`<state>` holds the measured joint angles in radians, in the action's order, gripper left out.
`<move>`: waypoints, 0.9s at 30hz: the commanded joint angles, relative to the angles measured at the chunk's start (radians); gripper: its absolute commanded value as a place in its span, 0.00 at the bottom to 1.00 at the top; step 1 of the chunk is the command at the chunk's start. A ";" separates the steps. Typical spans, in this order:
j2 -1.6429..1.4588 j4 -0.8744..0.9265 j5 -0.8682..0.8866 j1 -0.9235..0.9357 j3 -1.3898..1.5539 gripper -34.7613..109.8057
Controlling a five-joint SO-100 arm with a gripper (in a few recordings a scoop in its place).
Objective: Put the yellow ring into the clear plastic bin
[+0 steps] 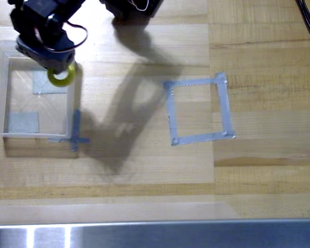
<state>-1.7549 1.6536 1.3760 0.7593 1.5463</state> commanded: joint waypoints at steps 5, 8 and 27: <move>0.253 -0.091 -0.043 0.206 -0.112 0.26; 0.307 -0.109 -0.044 0.199 -0.146 0.26; 0.612 -0.126 -0.040 0.048 -0.367 0.26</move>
<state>-1.1321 1.5140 1.3300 0.8007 1.2809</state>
